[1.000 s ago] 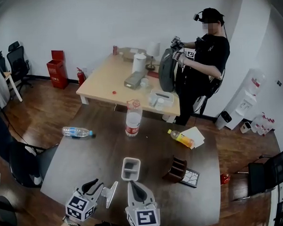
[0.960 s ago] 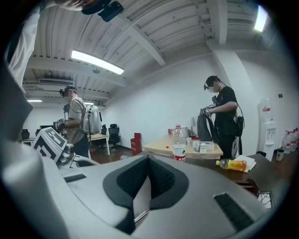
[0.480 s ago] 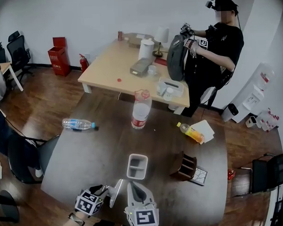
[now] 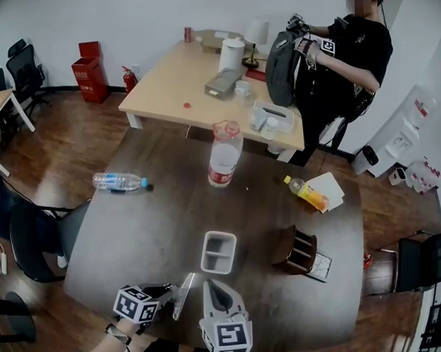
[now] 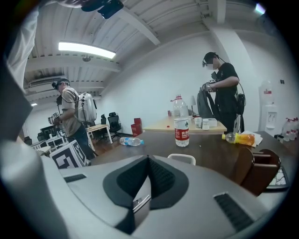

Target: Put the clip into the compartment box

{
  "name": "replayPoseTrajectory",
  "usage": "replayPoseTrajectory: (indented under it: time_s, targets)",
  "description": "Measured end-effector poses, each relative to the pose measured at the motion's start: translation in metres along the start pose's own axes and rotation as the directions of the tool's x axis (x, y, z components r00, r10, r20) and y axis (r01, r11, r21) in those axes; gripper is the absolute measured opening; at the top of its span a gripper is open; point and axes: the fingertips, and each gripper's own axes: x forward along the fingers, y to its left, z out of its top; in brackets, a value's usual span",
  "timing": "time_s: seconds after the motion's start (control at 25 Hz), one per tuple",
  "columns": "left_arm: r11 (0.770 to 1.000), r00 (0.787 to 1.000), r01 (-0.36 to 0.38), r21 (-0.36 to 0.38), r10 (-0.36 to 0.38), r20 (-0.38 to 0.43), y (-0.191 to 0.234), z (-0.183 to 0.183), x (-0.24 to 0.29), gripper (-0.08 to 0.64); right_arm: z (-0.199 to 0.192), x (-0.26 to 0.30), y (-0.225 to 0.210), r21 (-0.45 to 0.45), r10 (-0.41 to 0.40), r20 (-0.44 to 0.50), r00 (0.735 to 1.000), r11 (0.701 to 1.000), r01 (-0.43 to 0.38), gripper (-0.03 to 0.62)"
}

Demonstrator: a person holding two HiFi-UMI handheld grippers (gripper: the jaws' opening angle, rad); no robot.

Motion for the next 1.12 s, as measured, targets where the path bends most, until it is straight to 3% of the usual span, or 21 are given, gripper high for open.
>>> replayPoseTrajectory:
  time_s: [0.28, 0.44, 0.6, 0.72, 0.84, 0.96, 1.04, 1.12]
  targets:
    - [0.993, 0.994, 0.107, -0.042, -0.108, -0.031, -0.011, -0.001, 0.002, 0.039, -0.005, 0.000, 0.000, 0.008, -0.002, -0.028, 1.000, 1.000, 0.002, -0.003]
    - [0.979, 0.982, 0.190, -0.068, -0.191, -0.004, -0.023, 0.011, -0.005, 0.008, -0.005, -0.001, -0.005, 0.022, -0.016, -0.007, 1.000, 1.000, 0.016, -0.003]
    - [0.971, 0.970, 0.241, 0.000, -0.241, 0.027, -0.042, 0.028, -0.015, 0.008, 0.002, -0.010, -0.017, 0.025, -0.044, -0.009, 0.999, 0.999, 0.044, -0.003]
    - [0.952, 0.950, 0.301, 0.051, -0.304, 0.072, -0.062, 0.047, -0.026, 0.008, 0.008, -0.020, -0.027, 0.031, -0.068, 0.004, 0.998, 0.997, 0.068, -0.002]
    - [0.933, 0.923, 0.344, 0.107, -0.357, 0.144, -0.083, 0.076, -0.040, 0.008, 0.012, -0.029, -0.041, 0.043, -0.101, 0.037, 0.994, 0.994, 0.099, -0.003]
    - [0.916, 0.880, 0.363, 0.171, -0.397, 0.260, -0.102, 0.115, -0.050, 0.008, 0.022, -0.041, -0.054, 0.045, -0.127, 0.037, 0.991, 0.991, 0.126, -0.003]
    - [0.911, 0.838, 0.360, 0.203, -0.411, 0.359, -0.109, 0.142, -0.050, 0.009, 0.025, -0.048, -0.063, 0.049, -0.147, 0.046, 0.988, 0.988, 0.145, -0.003]
    - [0.910, 0.782, 0.349, 0.225, -0.415, 0.465, -0.111, 0.166, -0.046, 0.009, 0.024, -0.053, -0.072, 0.059, -0.170, 0.060, 0.984, 0.984, 0.166, -0.003]
